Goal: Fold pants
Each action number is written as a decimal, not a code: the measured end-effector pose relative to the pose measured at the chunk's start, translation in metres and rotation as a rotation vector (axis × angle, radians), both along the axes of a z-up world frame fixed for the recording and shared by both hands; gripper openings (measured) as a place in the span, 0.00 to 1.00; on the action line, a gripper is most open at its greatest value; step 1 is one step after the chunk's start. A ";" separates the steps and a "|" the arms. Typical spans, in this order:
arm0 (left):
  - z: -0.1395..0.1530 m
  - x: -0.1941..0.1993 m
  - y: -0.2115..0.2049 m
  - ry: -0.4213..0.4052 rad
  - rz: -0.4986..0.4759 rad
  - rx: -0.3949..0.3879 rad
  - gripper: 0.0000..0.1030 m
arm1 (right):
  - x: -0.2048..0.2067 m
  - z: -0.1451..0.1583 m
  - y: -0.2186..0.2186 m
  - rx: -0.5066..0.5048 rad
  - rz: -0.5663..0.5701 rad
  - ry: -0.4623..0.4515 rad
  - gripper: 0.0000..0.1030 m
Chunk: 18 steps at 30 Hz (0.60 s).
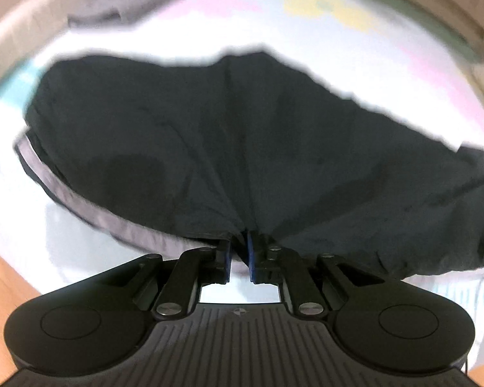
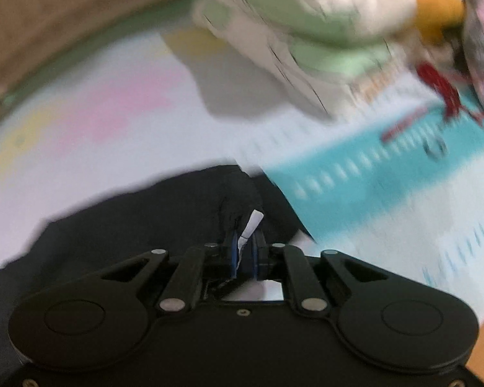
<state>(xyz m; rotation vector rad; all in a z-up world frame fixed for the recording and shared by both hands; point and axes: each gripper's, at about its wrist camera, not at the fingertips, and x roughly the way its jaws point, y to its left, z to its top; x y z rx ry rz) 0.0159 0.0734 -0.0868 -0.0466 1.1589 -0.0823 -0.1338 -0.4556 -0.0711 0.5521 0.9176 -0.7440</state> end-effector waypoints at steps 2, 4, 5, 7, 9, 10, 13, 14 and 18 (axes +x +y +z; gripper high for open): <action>-0.009 -0.001 0.000 0.034 -0.013 -0.014 0.13 | -0.001 -0.017 -0.003 0.021 -0.010 0.061 0.16; -0.004 -0.004 -0.002 0.018 -0.034 0.009 0.15 | -0.003 -0.017 -0.001 0.009 -0.006 0.060 0.17; -0.002 -0.006 -0.003 0.007 -0.039 0.016 0.17 | -0.002 -0.013 0.001 0.003 -0.001 0.064 0.19; 0.006 -0.009 -0.004 -0.015 -0.037 0.041 0.19 | 0.000 -0.005 0.004 -0.035 -0.017 0.068 0.49; 0.015 -0.014 -0.006 -0.032 -0.056 0.055 0.20 | -0.001 0.004 0.009 -0.101 -0.038 0.060 0.64; 0.019 -0.017 -0.007 -0.039 -0.070 0.061 0.21 | 0.000 0.009 0.012 -0.137 -0.046 0.062 0.64; 0.031 -0.025 -0.010 -0.067 -0.109 0.068 0.26 | 0.000 0.024 0.016 -0.203 -0.065 0.020 0.64; 0.033 -0.028 -0.011 -0.071 -0.121 0.070 0.26 | -0.001 0.029 0.017 -0.210 -0.070 -0.005 0.64; 0.042 -0.029 0.005 -0.086 -0.112 0.059 0.26 | 0.014 0.053 0.040 -0.195 0.000 -0.125 0.64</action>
